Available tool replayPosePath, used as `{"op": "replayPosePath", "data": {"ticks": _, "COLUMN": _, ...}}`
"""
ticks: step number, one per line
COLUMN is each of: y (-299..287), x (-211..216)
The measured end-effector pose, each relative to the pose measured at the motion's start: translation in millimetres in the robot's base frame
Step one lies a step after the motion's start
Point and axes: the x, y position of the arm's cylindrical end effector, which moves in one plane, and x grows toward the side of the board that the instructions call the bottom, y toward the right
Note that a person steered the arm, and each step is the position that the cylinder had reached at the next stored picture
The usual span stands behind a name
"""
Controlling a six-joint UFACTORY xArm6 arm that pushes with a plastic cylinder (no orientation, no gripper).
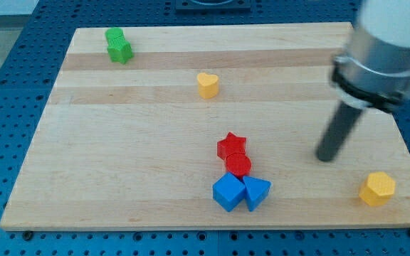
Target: Move the yellow heart to top of yellow hexagon
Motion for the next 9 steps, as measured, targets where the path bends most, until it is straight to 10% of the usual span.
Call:
{"op": "replayPosePath", "data": {"ticks": 4, "y": -210, "x": -154}}
{"op": "replayPosePath", "data": {"ticks": 7, "y": -25, "x": -56}}
{"op": "replayPosePath", "data": {"ticks": 9, "y": 8, "x": -66}}
